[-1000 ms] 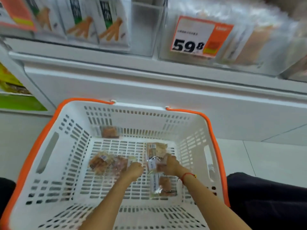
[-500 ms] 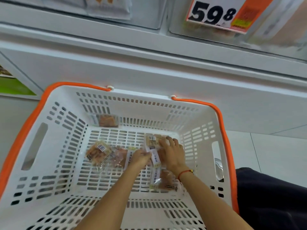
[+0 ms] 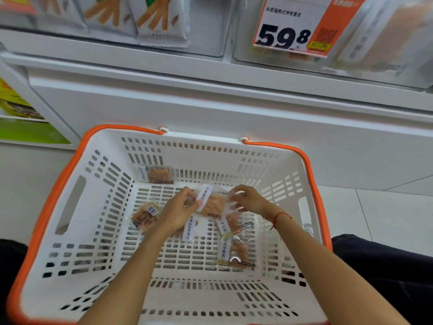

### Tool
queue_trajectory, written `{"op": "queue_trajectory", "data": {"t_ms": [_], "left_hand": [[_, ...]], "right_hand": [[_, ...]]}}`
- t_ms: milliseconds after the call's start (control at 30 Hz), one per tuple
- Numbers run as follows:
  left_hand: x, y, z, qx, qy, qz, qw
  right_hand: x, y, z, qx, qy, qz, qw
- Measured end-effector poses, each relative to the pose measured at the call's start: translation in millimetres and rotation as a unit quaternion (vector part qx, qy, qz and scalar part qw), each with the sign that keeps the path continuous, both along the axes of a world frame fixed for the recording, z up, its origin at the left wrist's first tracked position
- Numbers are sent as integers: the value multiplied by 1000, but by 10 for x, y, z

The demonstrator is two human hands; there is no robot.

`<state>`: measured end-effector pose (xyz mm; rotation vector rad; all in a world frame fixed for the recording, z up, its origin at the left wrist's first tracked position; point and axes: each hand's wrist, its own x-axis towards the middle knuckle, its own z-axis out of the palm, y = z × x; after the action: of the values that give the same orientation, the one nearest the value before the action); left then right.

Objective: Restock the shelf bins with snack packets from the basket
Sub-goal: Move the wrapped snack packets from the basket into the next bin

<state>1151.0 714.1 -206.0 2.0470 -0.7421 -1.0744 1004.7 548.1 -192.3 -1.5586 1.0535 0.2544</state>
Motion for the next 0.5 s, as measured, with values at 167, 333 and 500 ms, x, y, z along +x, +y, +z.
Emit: {"op": "queue_trajectory", "data": {"t_ms": [167, 333, 500], "left_hand": [[51, 263, -48, 42, 76, 152, 985], [159, 312, -118, 44, 203, 248, 946], [151, 305, -77, 79, 213, 260, 938]], "right_hand": [[-195, 249, -198, -239, 167, 352, 890], [-306, 352, -441, -356, 169, 398, 828], [-335, 306, -414, -375, 125, 412, 821]]}}
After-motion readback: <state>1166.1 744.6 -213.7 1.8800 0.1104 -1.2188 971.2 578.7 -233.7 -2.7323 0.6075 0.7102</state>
